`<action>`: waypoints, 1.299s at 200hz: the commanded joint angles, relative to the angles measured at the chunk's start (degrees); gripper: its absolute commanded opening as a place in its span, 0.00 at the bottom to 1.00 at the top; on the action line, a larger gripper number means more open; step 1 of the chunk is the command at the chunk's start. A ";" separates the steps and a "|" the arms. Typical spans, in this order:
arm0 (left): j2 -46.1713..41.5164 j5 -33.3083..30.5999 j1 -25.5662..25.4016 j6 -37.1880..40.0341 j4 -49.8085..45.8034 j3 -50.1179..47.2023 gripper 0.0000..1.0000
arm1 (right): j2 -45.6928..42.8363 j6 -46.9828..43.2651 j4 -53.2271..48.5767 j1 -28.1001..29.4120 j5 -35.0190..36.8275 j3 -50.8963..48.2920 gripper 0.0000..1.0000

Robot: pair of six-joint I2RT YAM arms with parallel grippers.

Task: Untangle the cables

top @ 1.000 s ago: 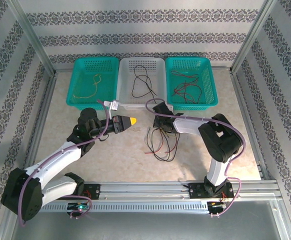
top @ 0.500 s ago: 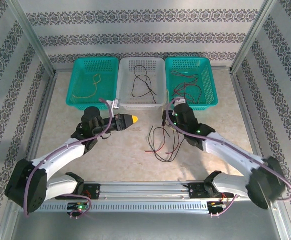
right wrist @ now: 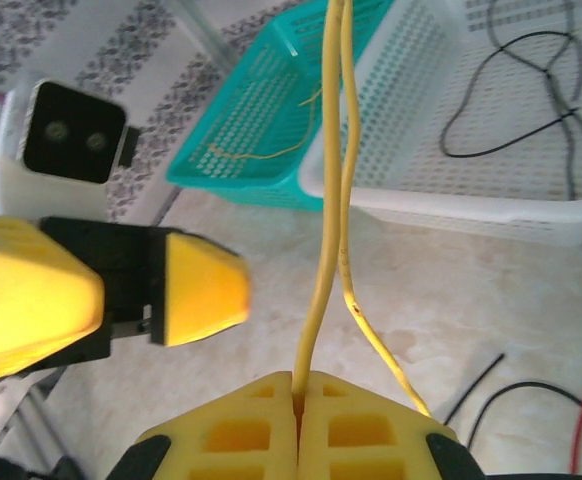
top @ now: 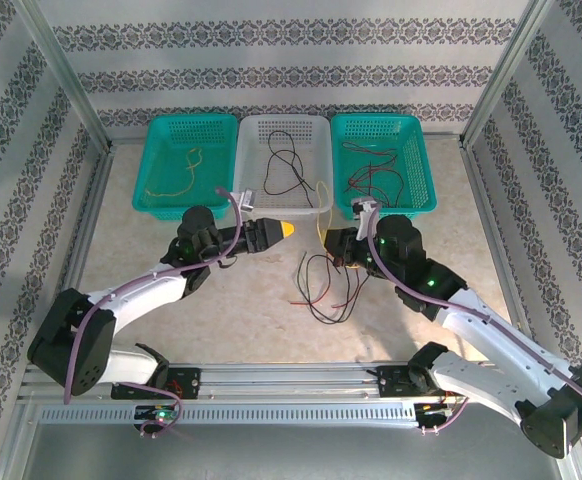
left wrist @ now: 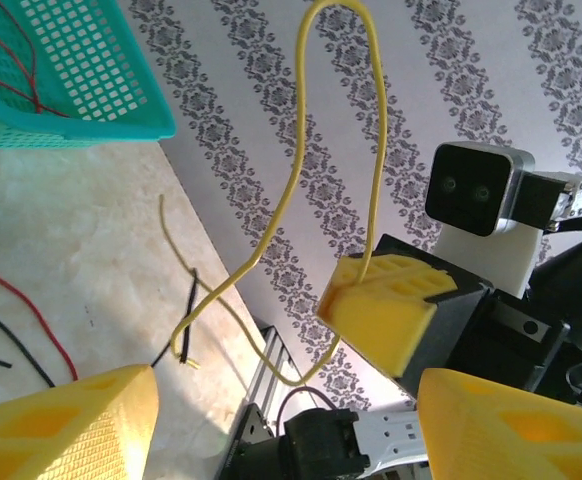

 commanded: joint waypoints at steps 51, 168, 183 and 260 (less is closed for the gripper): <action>-3.84 1.61 -0.56 -0.74 7.97 2.25 0.79 | -0.63 3.15 3.68 0.95 -9.21 3.08 0.00; 1.94 3.33 -3.68 -1.71 9.94 5.66 0.37 | 1.24 6.45 9.63 2.52 -14.50 3.60 0.00; 1.13 2.96 -3.61 -0.23 8.08 5.36 0.18 | -0.29 5.49 8.13 2.41 -12.12 3.43 0.00; -21.14 -15.94 3.74 26.00 -45.20 3.36 0.00 | -10.02 5.84 -0.91 -11.86 -11.25 3.70 0.00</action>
